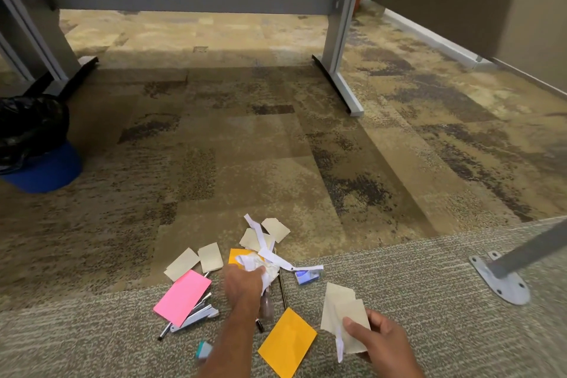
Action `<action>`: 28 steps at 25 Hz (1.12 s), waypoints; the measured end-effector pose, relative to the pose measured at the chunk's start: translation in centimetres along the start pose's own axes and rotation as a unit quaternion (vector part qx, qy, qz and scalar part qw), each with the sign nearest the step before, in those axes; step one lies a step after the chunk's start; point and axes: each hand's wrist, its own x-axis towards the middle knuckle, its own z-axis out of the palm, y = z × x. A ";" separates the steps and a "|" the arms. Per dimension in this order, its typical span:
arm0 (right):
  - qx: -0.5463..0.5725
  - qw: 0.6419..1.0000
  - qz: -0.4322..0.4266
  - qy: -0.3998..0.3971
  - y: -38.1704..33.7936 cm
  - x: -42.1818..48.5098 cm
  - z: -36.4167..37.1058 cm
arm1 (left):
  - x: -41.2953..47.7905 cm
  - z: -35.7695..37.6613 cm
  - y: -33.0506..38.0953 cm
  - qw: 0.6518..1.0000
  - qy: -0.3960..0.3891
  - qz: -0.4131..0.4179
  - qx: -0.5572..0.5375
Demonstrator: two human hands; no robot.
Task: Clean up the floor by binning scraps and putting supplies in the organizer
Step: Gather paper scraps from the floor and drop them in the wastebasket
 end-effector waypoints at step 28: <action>-0.354 0.907 -0.201 -0.104 0.4 9.9 15.2 | -0.8 -11.7 -5.4 0.933 -0.033 -0.142 -0.329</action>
